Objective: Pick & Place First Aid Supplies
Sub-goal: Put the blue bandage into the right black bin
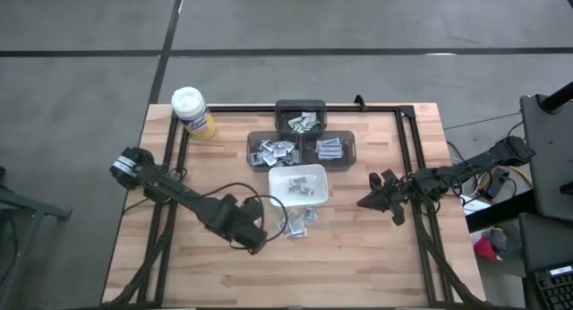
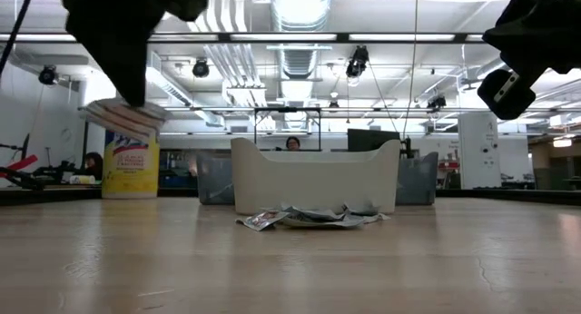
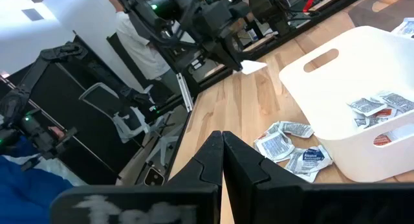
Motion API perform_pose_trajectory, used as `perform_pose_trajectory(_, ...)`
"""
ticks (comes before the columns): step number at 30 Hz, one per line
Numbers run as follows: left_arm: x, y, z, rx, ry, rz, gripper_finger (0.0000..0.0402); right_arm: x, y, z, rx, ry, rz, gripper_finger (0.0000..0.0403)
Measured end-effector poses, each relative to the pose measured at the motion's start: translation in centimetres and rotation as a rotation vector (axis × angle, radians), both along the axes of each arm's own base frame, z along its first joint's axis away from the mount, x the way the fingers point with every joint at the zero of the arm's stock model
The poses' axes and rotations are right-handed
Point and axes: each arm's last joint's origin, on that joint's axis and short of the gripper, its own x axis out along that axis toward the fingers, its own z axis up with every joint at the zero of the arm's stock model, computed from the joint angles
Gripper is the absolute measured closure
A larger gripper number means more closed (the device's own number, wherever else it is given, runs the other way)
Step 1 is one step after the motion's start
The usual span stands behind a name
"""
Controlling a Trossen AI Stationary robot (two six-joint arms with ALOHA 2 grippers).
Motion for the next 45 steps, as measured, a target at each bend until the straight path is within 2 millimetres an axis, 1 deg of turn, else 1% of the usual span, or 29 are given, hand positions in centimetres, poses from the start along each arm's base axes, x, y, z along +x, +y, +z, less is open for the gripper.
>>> perform_pose_trajectory(5,-0.6,-0.5,0.8,-0.005,-0.030,-0.023,0.0402,0.0,0.0,0.0,0.000,0.000,0.000,0.0394)
perform_pose_trajectory(8,-0.3,-0.8,1.5,-0.013,-0.063,-0.050,0.0401,0.0,0.0,0.0,0.000,-0.001,0.000,0.0394)
perform_pose_trajectory(12,0.3,-1.1,2.8,-0.018,-0.139,-0.092,0.0401,0.0,0.0,0.0,0.000,-0.001,0.000,0.0394)
perform_pose_trajectory(15,0.8,-1.2,4.0,0.005,-0.207,-0.117,0.0401,0.0,0.0,0.0,0.000,-0.001,0.000,0.0394)
perform_pose_trajectory(22,2.3,-1.0,7.7,0.055,-0.371,-0.203,0.0401,0.0,0.0,0.0,0.000,-0.001,0.000,0.0394)
perform_pose_trajectory(28,4.0,-0.7,10.4,0.104,-0.566,-0.329,0.0401,0.0,0.0,0.0,0.000,-0.001,0.000,0.0394)
perform_pose_trajectory(35,6.0,1.0,12.2,0.159,-0.750,-0.386,0.0401,0.0,0.0,0.0,0.000,-0.001,0.000,0.0394)
perform_pose_trajectory(45,8.2,4.8,13.7,0.135,-0.922,-0.381,0.0401,0.0,0.0,0.0,-0.002,-0.002,0.000,0.0394)
